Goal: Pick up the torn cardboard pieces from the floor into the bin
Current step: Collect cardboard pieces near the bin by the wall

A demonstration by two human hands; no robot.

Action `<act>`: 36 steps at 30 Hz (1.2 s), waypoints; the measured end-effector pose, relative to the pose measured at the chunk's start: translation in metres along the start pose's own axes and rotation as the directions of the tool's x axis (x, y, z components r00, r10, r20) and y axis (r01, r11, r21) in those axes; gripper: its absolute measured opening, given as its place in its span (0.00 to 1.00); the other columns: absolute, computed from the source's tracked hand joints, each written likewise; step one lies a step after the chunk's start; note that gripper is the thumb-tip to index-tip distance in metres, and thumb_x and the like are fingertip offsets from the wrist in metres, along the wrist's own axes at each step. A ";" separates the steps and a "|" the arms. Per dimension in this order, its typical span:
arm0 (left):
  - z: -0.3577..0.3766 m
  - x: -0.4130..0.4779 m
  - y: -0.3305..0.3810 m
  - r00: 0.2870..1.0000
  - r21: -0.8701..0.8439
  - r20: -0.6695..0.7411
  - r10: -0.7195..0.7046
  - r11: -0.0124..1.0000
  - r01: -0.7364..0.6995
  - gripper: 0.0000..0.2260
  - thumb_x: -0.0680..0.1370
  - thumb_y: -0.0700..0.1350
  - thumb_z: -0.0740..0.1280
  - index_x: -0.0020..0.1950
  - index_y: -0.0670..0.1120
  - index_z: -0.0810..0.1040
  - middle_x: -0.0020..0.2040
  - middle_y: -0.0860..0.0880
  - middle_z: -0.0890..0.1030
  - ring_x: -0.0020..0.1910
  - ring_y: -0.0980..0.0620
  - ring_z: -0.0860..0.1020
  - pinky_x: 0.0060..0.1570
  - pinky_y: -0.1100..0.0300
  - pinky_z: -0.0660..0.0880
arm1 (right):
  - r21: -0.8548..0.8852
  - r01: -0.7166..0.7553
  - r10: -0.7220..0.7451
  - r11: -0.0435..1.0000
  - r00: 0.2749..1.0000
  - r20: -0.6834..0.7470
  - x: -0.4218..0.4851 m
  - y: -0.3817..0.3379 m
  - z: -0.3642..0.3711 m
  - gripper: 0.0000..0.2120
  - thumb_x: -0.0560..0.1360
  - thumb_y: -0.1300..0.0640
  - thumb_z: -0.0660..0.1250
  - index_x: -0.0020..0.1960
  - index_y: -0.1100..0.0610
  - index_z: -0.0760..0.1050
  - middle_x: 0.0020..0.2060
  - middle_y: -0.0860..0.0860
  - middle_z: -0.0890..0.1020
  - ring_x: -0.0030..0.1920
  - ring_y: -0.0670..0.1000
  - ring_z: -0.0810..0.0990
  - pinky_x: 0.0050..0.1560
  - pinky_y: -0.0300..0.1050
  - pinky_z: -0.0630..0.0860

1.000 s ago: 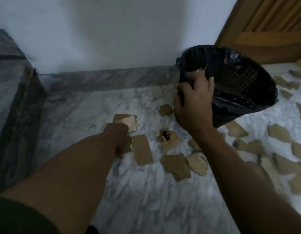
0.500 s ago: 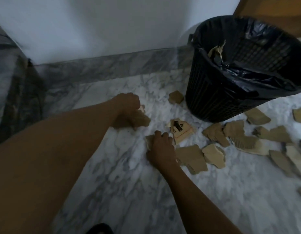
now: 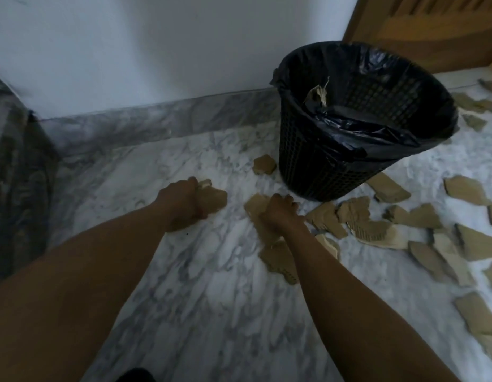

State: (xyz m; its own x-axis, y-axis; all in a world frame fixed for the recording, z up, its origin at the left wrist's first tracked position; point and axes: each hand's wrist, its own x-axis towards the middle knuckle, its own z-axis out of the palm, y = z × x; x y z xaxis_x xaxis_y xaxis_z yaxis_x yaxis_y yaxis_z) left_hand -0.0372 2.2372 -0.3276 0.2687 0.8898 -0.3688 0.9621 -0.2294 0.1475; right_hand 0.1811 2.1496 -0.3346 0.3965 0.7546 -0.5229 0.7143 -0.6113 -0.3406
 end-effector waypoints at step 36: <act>0.055 -0.055 0.222 0.710 0.080 0.447 0.543 0.767 -0.637 0.56 0.64 0.50 0.82 0.79 0.46 0.46 0.69 0.43 0.71 0.66 0.43 0.68 0.55 0.53 0.74 | 0.175 -0.116 0.124 0.978 0.992 -0.032 -0.036 0.166 -0.011 0.17 0.72 0.51 0.69 0.56 0.59 0.75 0.53 0.54 0.79 0.50 0.54 0.78 0.47 0.39 0.74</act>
State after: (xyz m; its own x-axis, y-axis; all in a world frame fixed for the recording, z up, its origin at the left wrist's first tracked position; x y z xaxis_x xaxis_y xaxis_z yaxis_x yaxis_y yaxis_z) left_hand 0.1646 2.1156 -0.3247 0.7346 0.3308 -0.5924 0.5700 -0.7745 0.2743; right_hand 0.2916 2.0233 -0.3637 0.4998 0.6804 -0.5360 0.5513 -0.7272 -0.4091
